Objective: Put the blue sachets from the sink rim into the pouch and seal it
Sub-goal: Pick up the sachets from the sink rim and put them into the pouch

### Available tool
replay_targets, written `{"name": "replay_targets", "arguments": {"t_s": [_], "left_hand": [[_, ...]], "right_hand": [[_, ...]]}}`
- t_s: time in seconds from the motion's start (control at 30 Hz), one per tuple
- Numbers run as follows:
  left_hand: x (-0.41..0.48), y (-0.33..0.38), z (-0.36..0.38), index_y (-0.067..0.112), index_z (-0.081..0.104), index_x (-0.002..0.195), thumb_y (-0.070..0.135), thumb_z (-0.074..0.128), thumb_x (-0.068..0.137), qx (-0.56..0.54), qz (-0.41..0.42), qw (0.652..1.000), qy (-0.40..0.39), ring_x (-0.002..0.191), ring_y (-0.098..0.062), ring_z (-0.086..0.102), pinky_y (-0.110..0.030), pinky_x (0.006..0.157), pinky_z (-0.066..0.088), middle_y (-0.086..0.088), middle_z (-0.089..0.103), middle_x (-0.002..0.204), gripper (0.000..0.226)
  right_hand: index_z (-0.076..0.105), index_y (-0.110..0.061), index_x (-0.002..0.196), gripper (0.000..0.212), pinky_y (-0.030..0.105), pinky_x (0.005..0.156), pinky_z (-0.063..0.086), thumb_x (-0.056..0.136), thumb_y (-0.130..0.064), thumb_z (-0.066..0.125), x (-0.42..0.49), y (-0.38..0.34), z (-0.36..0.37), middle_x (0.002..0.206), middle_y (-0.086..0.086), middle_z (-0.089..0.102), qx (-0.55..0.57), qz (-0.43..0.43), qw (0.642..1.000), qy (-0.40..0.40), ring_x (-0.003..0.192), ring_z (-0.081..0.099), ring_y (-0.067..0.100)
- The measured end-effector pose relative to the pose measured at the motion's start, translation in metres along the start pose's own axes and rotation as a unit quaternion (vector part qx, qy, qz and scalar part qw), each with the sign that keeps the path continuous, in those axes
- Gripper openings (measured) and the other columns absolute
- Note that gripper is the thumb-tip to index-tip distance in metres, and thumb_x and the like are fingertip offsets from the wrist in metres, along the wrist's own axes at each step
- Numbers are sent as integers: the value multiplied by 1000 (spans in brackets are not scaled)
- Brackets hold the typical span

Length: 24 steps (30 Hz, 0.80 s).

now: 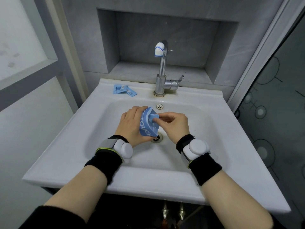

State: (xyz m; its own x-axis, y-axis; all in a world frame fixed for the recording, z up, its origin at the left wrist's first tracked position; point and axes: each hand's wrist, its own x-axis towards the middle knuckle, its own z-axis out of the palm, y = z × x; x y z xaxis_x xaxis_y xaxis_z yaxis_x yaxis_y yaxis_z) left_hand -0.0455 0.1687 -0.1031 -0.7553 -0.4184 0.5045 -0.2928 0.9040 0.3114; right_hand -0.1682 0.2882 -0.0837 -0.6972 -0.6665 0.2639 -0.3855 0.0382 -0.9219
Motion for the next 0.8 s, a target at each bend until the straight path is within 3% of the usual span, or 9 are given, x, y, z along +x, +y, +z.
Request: {"name": "replay_targets", "arguments": {"t_s": [0.33, 0.53, 0.8], "left_hand": [[0, -1, 0, 14, 41, 136, 63, 76, 56, 4, -8, 1000, 6, 117, -21, 46, -40, 95, 40, -2, 51, 128, 99], [0, -4, 1, 16, 39, 136, 64, 77, 55, 12, -19, 1000, 15, 116, -19, 45, -39, 94, 39, 0, 50, 129, 101], [0, 0, -1, 14, 40, 137, 68, 69, 59, 20, -20, 1000, 3, 120, -22, 45, -41, 98, 37, -3, 49, 132, 99]], "right_hand": [[76, -25, 80, 8, 8, 63, 48, 76, -18, 76, -1, -3, -1, 75, -14, 73, -16, -30, 999, 2, 68, 65, -1], [75, -11, 84, 11, 30, 76, 59, 75, -13, 78, 4, -2, -3, 81, 4, 74, 51, 19, 998, 20, 75, 71, 20], [75, -17, 81, 10, 27, 68, 59, 72, -14, 80, -1, -2, 2, 76, 3, 75, 63, 49, 995, -58, 68, 72, 16]]}}
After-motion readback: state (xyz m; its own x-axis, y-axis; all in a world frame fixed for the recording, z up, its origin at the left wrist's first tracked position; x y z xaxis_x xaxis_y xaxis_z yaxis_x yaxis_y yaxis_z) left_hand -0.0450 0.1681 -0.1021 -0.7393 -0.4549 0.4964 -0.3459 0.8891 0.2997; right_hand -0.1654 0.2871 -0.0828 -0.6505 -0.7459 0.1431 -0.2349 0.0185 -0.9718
